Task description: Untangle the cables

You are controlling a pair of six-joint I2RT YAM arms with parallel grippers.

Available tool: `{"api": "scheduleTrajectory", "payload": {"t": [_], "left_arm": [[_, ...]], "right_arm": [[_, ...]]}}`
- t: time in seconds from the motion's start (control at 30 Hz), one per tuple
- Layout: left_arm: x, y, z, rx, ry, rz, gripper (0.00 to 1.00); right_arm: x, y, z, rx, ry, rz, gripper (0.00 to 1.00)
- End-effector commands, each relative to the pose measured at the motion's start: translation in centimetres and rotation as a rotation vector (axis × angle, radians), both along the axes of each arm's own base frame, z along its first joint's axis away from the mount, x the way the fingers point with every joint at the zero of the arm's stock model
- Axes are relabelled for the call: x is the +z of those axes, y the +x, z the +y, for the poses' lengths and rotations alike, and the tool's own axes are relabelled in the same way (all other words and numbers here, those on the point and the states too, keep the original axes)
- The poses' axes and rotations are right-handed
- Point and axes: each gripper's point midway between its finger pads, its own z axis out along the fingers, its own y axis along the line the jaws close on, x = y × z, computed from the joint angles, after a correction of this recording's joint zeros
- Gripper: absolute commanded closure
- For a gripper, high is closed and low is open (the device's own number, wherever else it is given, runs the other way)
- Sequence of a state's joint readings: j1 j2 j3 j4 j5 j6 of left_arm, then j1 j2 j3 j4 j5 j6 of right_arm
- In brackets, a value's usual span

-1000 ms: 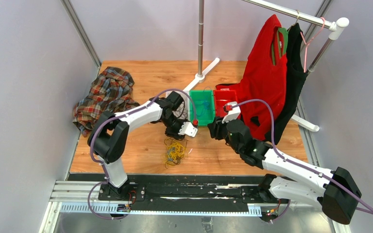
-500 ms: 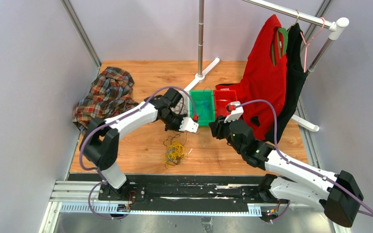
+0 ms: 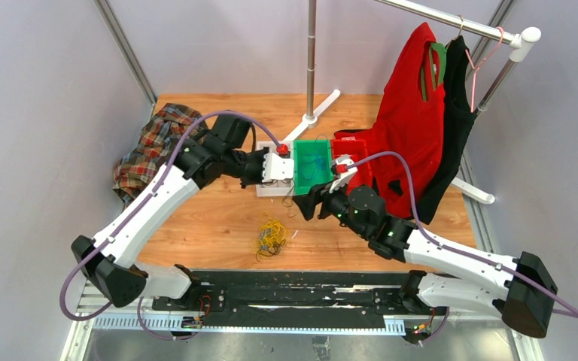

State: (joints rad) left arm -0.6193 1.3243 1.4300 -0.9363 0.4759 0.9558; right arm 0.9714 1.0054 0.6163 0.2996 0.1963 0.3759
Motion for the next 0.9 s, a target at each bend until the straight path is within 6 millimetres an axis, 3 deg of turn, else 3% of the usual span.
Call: {"api": "scheduleTrajectory", "payload": {"t": [0.0,0.23,0.4,0.57,0.7,0.87], "left_arm": [[4.0,-2.6,0.3,0.026,-0.096,0.046,1.00],[8.5,-3.7,0.4,0.045,-0.201,0.014,1.00],[8.2,-2.4,0.7,0.099,-0.173,-0.004,1.00],[7.1,2.8,1.4,0.301,-0.163,-0.048,0.99],[5.9,8.1,2.5,0.481,-0.188,-0.090,0.99],[1.3,12.5,2.9,0.588,-0.143,-0.086,1.00]], "right_arm": [[4.7,-0.8,3.3,0.073,0.064,-0.127,0.29],[5.4,0.6,5.5,0.058,0.084,-0.131,0.32],[3.1,1.9,4.9,-0.018,0.033,-0.107,0.35],[0.7,3.5,1.4,-0.159,-0.017,-0.081,0.39],[-0.5,3.9,-1.4,-0.247,-0.055,-0.065,0.32],[-1.8,3.8,-4.4,-0.333,-0.111,-0.053,0.27]]}}
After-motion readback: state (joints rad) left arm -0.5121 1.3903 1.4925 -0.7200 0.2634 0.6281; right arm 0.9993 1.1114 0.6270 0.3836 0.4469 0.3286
